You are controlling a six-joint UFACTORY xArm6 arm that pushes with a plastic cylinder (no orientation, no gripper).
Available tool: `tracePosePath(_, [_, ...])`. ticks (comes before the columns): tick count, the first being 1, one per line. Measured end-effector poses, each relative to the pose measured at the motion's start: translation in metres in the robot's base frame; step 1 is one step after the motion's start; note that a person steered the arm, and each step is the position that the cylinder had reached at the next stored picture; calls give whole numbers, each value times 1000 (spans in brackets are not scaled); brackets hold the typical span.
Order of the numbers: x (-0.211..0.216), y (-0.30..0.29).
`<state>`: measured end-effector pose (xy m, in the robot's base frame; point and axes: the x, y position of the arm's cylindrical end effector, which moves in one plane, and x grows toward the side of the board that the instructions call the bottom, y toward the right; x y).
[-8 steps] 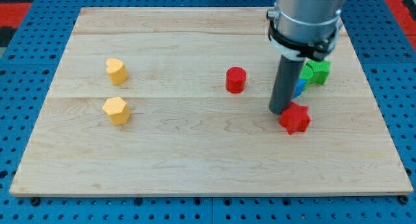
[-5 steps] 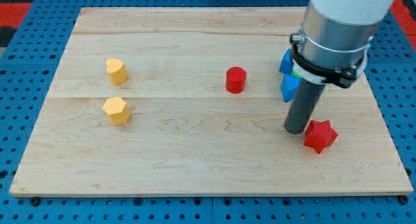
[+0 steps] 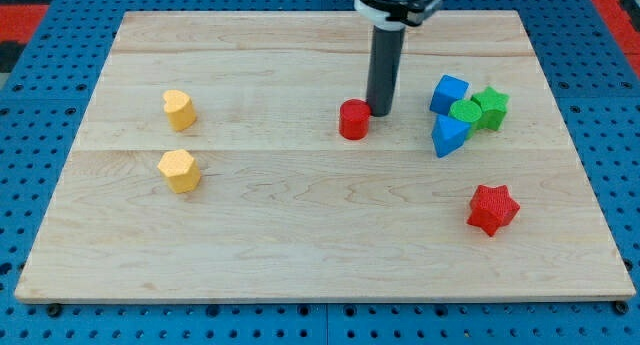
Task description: Move the red circle to the left bottom side of red star
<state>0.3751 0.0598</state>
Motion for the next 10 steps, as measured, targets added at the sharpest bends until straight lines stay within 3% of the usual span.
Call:
tracePosePath(1, [-7, -29])
tracePosePath(4, [43, -34])
tracePosePath(6, [64, -73])
tracePosePath(8, [97, -9])
tracePosePath(10, [131, -21])
